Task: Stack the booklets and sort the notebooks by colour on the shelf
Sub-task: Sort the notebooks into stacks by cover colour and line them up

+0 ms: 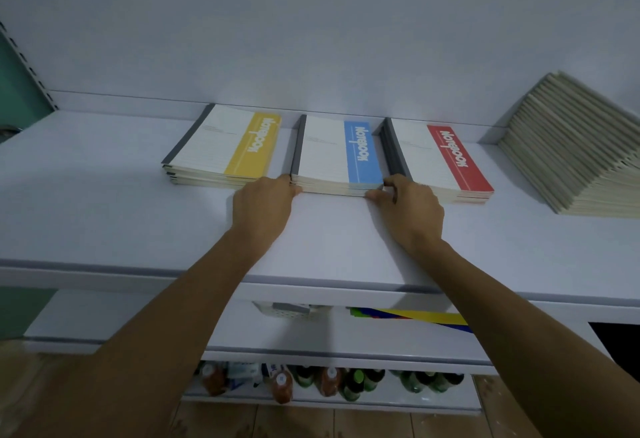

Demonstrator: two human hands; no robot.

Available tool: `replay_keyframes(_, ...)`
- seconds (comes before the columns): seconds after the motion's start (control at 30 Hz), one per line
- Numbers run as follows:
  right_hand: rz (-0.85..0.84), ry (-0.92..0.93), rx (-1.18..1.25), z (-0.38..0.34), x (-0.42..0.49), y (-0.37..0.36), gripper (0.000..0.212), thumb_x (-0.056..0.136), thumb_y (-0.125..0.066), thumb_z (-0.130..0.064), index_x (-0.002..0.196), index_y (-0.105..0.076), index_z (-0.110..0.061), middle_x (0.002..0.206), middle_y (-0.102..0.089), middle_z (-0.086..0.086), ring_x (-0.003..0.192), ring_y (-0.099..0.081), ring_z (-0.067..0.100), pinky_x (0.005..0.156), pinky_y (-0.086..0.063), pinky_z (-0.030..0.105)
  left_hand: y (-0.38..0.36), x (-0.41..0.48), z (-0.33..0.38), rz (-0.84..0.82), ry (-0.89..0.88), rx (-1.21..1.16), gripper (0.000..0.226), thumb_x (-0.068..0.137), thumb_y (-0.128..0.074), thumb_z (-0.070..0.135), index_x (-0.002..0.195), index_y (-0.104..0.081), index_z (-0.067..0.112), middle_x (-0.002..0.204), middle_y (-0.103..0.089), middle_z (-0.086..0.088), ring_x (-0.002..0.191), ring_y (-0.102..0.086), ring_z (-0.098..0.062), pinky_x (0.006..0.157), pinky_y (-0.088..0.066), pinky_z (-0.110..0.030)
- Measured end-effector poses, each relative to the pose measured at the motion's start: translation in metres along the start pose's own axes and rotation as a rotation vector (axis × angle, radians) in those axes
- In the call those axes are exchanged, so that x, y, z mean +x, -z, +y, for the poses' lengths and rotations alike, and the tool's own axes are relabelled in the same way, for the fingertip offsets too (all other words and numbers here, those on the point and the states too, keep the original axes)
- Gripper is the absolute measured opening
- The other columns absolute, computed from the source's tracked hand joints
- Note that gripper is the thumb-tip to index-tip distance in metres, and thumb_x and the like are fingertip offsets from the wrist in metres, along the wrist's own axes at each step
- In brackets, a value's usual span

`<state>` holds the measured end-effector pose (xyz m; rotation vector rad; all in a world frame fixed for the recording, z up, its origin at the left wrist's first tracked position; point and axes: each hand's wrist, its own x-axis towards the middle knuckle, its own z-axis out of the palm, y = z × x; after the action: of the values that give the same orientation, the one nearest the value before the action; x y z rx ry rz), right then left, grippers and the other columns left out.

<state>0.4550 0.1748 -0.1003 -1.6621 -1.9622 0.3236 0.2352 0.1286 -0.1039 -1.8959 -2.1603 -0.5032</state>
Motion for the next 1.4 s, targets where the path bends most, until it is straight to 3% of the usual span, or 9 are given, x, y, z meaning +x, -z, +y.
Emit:
replay_keyframes(0.13,0.003,0.041,-0.024,0.003,0.0,-0.003,0.039,0.089,-0.057,-0.052,0.106,-0.061,-0.018,0.104,-0.069,0.0,0.081,-0.058,0.014,0.067,-0.046,0.027,0.001,0.0,0.002,-0.03,0.022,0.01,0.045,0.097,-0.038,0.048,0.107,-0.064,0.013,0.087,-0.067,-0.013,0.08,-0.063,-0.031,0.057,-0.034,-0.029)
replay_keyframes(0.3,0.006,0.03,-0.046,0.004,0.005,-0.005,0.046,0.092,-0.044,-0.057,0.107,-0.059,-0.017,0.1,-0.069,0.004,0.08,-0.061,0.02,0.068,-0.049,0.031,0.001,-0.001,0.003,-0.003,-0.005,0.103,0.039,0.102,-0.031,0.037,0.11,-0.06,0.013,0.08,-0.065,-0.01,0.069,-0.061,-0.027,0.052,-0.033,-0.028)
replay_keyframes(0.47,-0.011,0.024,-0.008,0.004,0.001,-0.004,0.039,0.087,-0.056,-0.056,0.096,-0.061,-0.019,0.095,-0.069,-0.001,0.072,-0.056,0.012,0.06,-0.043,0.024,0.007,0.004,0.005,-0.136,0.037,0.057,0.04,0.1,-0.035,0.042,0.113,-0.055,0.01,0.091,-0.065,-0.012,0.081,-0.061,-0.029,0.059,-0.037,-0.03)
replay_keyframes(0.63,-0.041,-0.026,0.026,0.005,0.004,-0.004,0.026,0.088,-0.06,-0.047,0.087,-0.057,-0.021,0.091,-0.068,-0.003,0.072,-0.057,0.011,0.06,-0.044,0.024,0.006,0.009,0.007,-0.149,0.284,-0.253,0.036,0.089,-0.058,0.046,0.105,-0.059,0.014,0.098,-0.066,-0.006,0.089,-0.061,-0.027,0.066,-0.043,-0.03)
replay_keyframes(0.83,-0.043,-0.011,0.049,0.009,0.006,-0.004,0.023,0.089,-0.06,-0.043,0.089,-0.062,-0.021,0.09,-0.069,-0.003,0.069,-0.053,0.009,0.053,-0.034,0.019,-0.004,0.007,0.012,-0.103,0.435,-0.274,0.037,0.087,-0.06,0.049,0.109,-0.059,0.02,0.1,-0.065,0.001,0.096,-0.06,-0.025,0.069,-0.036,-0.028)
replay_keyframes(1.03,-0.138,-0.017,0.034,0.003,0.0,0.008,0.025,0.093,-0.055,-0.039,0.09,-0.064,-0.015,0.095,-0.069,0.001,0.078,-0.061,0.015,0.065,-0.047,0.024,0.005,0.004,0.016,-0.058,0.167,-0.058,0.032,0.096,-0.049,0.04,0.1,-0.055,0.009,0.092,-0.066,-0.012,0.084,-0.062,-0.031,0.065,-0.044,-0.033)
replay_keyframes(1.23,-0.11,-0.01,-0.031,-0.01,-0.031,0.021,0.03,0.088,-0.057,-0.052,0.081,-0.05,-0.024,0.076,-0.057,-0.008,0.067,-0.054,0.009,0.058,-0.038,0.021,0.018,0.007,0.009,-0.12,0.007,0.022,0.038,0.096,-0.045,0.044,0.107,-0.052,0.009,0.099,-0.064,-0.013,0.089,-0.061,-0.03,0.065,-0.044,-0.032)
replay_keyframes(1.33,-0.056,0.105,-0.039,-0.045,-0.048,0.008,0.033,0.087,-0.053,-0.058,0.076,-0.048,-0.027,0.074,-0.057,-0.009,0.066,-0.053,0.009,0.057,-0.038,0.023,0.031,-0.002,-0.006,-0.013,-0.122,0.088,0.04,0.095,-0.04,0.053,0.106,-0.052,0.017,0.091,-0.066,-0.005,0.081,-0.062,-0.024,0.056,-0.037,-0.028)
replay_keyframes(1.4,-0.03,0.175,-0.036,-0.076,-0.054,-0.008,0.033,0.088,-0.05,-0.06,0.076,-0.048,-0.029,0.075,-0.06,-0.008,0.07,-0.056,0.013,0.057,-0.039,0.025,0.044,-0.01,-0.027,0.089,-0.217,0.088,0.039,0.094,-0.038,0.055,0.091,-0.056,0.02,0.074,-0.065,-0.002,0.066,-0.062,-0.023,0.053,-0.038,-0.027)
